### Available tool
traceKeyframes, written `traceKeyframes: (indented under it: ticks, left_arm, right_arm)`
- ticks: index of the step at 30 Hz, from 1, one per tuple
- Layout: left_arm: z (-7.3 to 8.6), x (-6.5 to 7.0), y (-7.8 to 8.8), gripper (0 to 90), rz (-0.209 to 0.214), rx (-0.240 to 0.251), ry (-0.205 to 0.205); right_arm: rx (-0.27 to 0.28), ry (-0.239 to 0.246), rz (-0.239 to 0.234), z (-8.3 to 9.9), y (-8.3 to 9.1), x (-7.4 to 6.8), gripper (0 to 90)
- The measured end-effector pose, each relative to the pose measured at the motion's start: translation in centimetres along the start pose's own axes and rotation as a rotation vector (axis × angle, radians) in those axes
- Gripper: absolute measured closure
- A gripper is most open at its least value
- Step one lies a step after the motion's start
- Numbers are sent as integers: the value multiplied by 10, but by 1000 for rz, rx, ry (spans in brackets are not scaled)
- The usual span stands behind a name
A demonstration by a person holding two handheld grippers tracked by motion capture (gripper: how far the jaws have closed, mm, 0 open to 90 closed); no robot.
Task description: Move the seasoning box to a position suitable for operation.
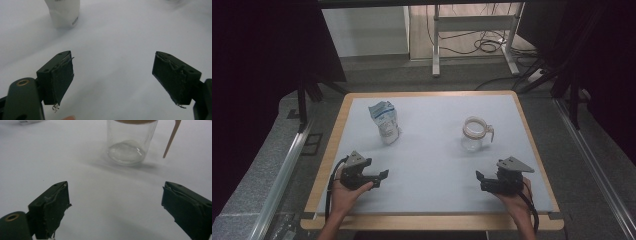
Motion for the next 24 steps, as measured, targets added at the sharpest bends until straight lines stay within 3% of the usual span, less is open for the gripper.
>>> traceKeyframes:
  ticks: [3,8,12,17,24]
  left_arm:
    - [3,-2,-3,175,13,-4,5]
    - [4,-1,-3,174,10,-20,-33]
    - [3,1,2,173,15,-11,-21]
    - [2,5,13,173,-11,0,-27]
    - [0,4,16,173,5,16,-23]
  right_arm:
    - [-1,-11,-6,2,-1,2,101]
    - [-5,11,-1,-2,-2,-2,111]
    - [-6,29,-10,1,0,-7,113]
    - [-7,42,-23,3,4,-13,117]
    - [20,60,-42,-6,6,-14,118]
Point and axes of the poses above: each handheld gripper's, and its own axes: y roughly backward along the jaws, z roughly out of its underside, x roughly to its right, the point moved 5 cm from there along -y, roughly forward along the jaws, and after that the axes turned 13 degrees about -y, right-handed, at the moved point
